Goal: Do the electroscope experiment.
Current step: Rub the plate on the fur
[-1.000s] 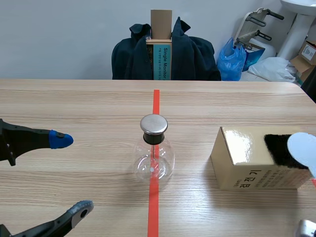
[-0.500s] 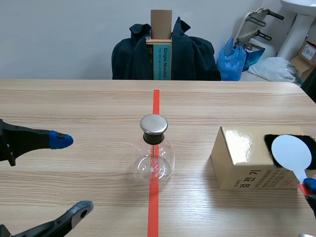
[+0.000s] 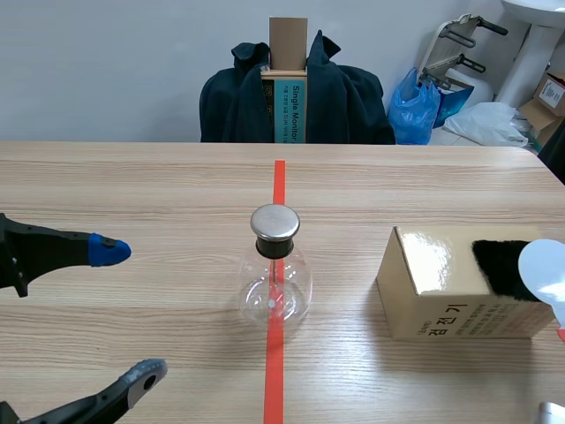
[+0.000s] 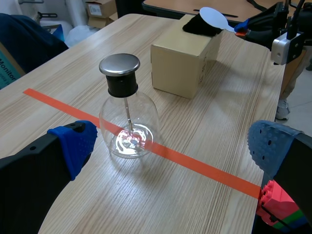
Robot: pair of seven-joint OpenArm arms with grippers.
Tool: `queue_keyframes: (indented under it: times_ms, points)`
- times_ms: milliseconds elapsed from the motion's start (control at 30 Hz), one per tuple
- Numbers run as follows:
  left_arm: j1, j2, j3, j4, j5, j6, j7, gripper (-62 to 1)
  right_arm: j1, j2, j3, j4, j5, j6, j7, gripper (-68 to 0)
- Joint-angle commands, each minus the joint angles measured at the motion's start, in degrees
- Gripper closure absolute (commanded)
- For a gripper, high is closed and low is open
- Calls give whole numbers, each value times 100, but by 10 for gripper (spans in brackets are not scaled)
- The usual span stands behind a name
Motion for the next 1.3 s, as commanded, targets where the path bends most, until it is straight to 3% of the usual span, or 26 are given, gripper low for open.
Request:
queue_keyframes:
  times_ms: [0,233,700,833,1033,1267]
  points:
    - [-31,17,-15,24,-57,-7,-81,-623,-39,90,22,68,-33,63,289,-9]
    - [-31,17,-15,24,-57,-7,-81,-623,-39,94,24,107,-31,61,481,-9]
    - [-31,15,-15,24,-57,-4,-81,-623,-44,240,155,586,155,35,369,-9]
    - [-39,17,-15,24,-57,-4,-81,-623,-94,345,262,997,426,17,258,-9]
    - [-63,17,-15,24,-57,-2,-81,-623,-122,380,461,1899,1268,22,177,-8]
    - [-63,15,-15,24,-55,0,-81,-623,-153,380,608,2975,1818,157,-114,-8]
